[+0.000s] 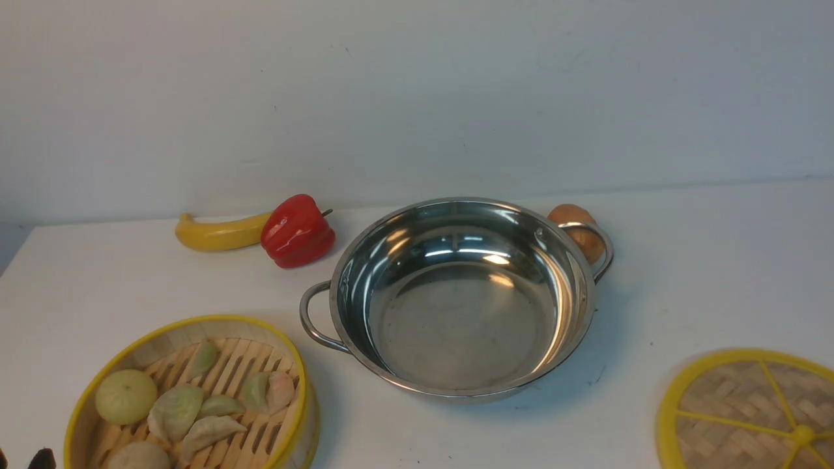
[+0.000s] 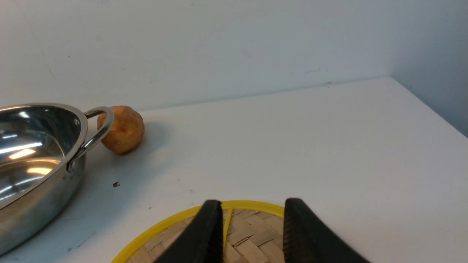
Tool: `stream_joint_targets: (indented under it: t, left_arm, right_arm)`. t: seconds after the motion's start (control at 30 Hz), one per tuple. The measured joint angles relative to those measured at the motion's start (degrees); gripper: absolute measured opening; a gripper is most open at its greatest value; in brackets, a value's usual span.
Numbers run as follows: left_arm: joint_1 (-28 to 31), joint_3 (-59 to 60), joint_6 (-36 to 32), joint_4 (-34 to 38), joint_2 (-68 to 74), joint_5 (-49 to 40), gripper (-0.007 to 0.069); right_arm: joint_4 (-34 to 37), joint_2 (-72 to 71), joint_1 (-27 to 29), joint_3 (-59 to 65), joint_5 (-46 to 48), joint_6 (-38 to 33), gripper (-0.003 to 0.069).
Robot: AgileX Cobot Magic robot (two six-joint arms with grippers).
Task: Place the steamer in the pot on the white table, and put the lid on the steamer.
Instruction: 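Grasp the rim of the steamer basket holding the buns with the left gripper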
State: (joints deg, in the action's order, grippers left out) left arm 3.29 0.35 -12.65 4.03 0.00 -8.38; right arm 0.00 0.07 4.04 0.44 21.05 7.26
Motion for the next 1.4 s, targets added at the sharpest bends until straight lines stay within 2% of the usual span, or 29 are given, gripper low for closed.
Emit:
stream_joint_targets:
  t: [0.27,0.43,0.57,0.7,0.93,1.13,1.3,1.4]
  left_arm:
    - [0.0,0.0,1.4,0.7,0.0,0.0,0.0241]
    - [0.0,0.0,11.4,7.8,0.0,0.0,0.0241]
    - [0.0,0.0,15.5,11.6,0.0,0.0,0.0241]
    - [0.0,0.0,16.1,12.1,0.0,0.0,0.0241]
    - [0.0,0.0,16.3,12.2,0.0,0.0,0.0241]
    - [0.0,0.0,13.1,12.0,0.0,2.8,0.0241]
    - [0.0,0.0,11.4,12.0,0.0,7.0,0.0241]
    - [0.0,0.0,11.3,12.0,0.0,8.8,0.0241]
  right_arm:
    - [0.0,0.0,0.0,0.0,0.0,0.0,0.0249]
    - [0.0,0.0,0.0,0.0,0.0,0.0,0.0249]
    - [0.0,0.0,0.0,0.0,0.0,0.0,0.0249]
    - [0.0,0.0,0.0,0.0,0.0,-0.1,0.0249]
    - [-5.9,0.0,0.0,0.0,0.0,-1.2,0.0249]
    - [-6.0,0.0,0.0,0.0,0.0,-1.1,0.0249]
    - [1.4,0.0,0.0,0.0,-1.8,0.7,0.0249]
    - [10.9,0.0,0.0,0.0,-3.5,2.3,0.0249]
